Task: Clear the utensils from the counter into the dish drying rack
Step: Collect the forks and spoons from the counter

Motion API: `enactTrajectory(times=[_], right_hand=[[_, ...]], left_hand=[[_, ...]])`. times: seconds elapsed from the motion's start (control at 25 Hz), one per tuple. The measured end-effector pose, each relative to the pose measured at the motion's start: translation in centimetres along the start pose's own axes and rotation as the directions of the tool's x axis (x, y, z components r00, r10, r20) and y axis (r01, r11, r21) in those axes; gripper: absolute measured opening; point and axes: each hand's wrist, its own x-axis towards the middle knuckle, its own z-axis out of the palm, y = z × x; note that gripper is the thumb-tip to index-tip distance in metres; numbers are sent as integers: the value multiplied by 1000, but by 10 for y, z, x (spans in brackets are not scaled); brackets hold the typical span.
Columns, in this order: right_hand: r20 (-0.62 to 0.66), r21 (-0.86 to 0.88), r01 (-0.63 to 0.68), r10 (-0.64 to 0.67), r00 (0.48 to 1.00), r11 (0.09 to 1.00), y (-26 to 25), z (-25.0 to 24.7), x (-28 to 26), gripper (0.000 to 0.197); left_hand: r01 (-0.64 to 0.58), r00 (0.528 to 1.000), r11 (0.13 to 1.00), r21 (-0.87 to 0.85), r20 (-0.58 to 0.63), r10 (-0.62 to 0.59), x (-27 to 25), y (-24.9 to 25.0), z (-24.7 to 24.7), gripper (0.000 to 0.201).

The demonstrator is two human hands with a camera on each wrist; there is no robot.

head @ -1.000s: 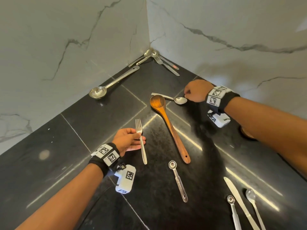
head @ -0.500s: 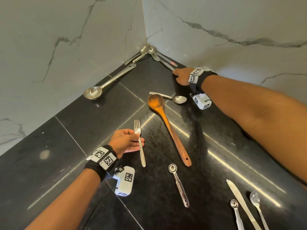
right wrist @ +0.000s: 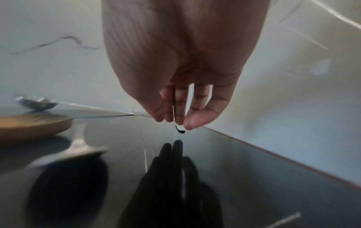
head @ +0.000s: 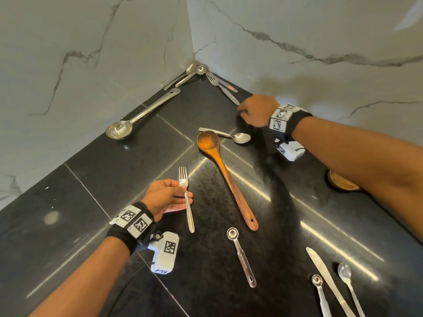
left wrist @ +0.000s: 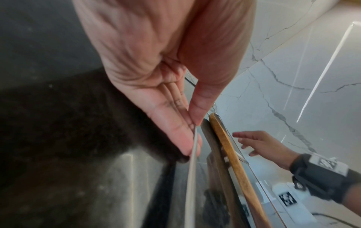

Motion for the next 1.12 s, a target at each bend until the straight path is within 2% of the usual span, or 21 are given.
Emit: enactTrajectory(times=[0.12, 0.24, 0.36, 0.48, 0.6, 0.68, 0.76, 0.84, 0.92, 1.0, 1.12], right_hand=[[60, 64, -25, 21, 998, 998, -14, -4, 49, 47], [58, 52, -107, 104, 993, 993, -25, -6, 81, 31], [11, 87, -176, 175, 984, 981, -24, -4, 86, 15], [-14, 200, -229, 237, 971, 953, -10, -4, 81, 21], [94, 328, -281, 264, 960, 902, 6, -8, 57, 34], [165, 364, -289, 244, 956, 885, 9, -15, 37, 27], [122, 430, -297, 271, 955, 852, 0, -26, 11, 18], [35, 588, -286, 330, 943, 756, -21, -38, -27, 12], [11, 814, -196, 323, 946, 546, -55, -43, -87, 14], [37, 932, -133, 278, 960, 336, -92, -36, -146, 15], [98, 966, -135, 172, 980, 220, -139, -17, -217, 19]], left_hand=[[-10, 1000, 1000, 13, -4, 10, 0, -1, 0, 7], [-2, 1000, 1000, 8, 7, 2, 3, 0, -3, 9], [8, 999, 1000, 2, 32, -8, 5, -1, -5, 11], [20, 999, 1000, -5, 42, -20, 7, -1, -6, 14], [26, 998, 1000, -10, 51, -25, 7, 1, -6, 13], [24, 998, 1000, -11, 50, -24, 7, 0, -6, 12], [16, 999, 1000, -13, 37, -16, 6, -1, -5, 9], [-4, 1000, 1000, -30, -5, 4, 4, -2, -1, 8], [-43, 997, 996, -76, -65, 38, -3, -8, 6, 7], [-110, 990, 983, -150, -109, 94, -15, -14, 15, 4], [-207, 978, 944, -258, -60, 198, -50, -24, 41, 6]])
